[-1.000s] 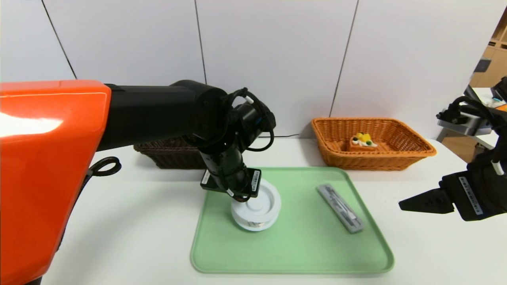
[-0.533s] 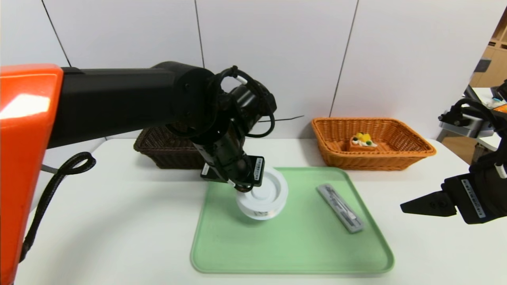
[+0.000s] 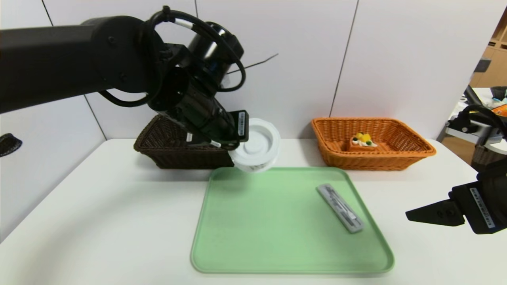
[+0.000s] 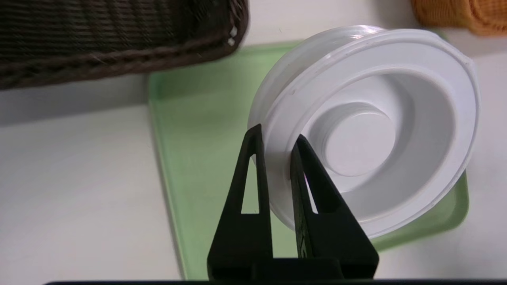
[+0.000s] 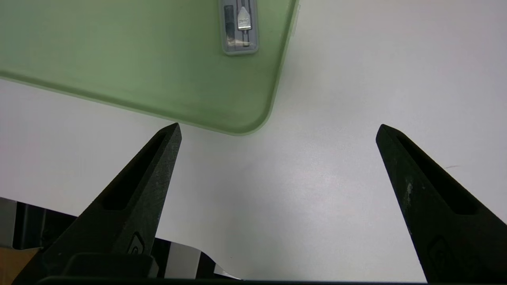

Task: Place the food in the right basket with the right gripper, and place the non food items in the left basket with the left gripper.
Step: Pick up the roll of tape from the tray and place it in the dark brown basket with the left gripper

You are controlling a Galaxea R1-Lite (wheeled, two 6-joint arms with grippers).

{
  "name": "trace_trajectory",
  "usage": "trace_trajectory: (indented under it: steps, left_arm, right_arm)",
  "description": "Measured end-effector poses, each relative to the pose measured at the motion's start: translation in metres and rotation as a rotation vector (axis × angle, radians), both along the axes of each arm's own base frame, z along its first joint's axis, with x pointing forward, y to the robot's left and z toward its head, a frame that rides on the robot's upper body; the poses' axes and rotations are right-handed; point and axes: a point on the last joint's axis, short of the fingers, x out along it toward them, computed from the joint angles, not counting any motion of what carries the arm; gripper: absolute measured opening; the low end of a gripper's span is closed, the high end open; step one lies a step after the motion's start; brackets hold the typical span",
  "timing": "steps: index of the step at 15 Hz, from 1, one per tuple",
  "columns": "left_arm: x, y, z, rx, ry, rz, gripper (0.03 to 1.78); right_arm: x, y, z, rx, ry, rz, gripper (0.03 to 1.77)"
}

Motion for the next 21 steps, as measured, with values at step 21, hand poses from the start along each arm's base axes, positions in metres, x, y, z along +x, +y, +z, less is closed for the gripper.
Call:
trace_trajectory:
  steps: [21]
  left_arm:
    - [0.103, 0.121, -0.025, 0.067, -0.109, 0.328, 0.22]
  right_arm:
    - [-0.008, -0.004, 0.002, 0.008, -0.014, -0.005, 1.7]
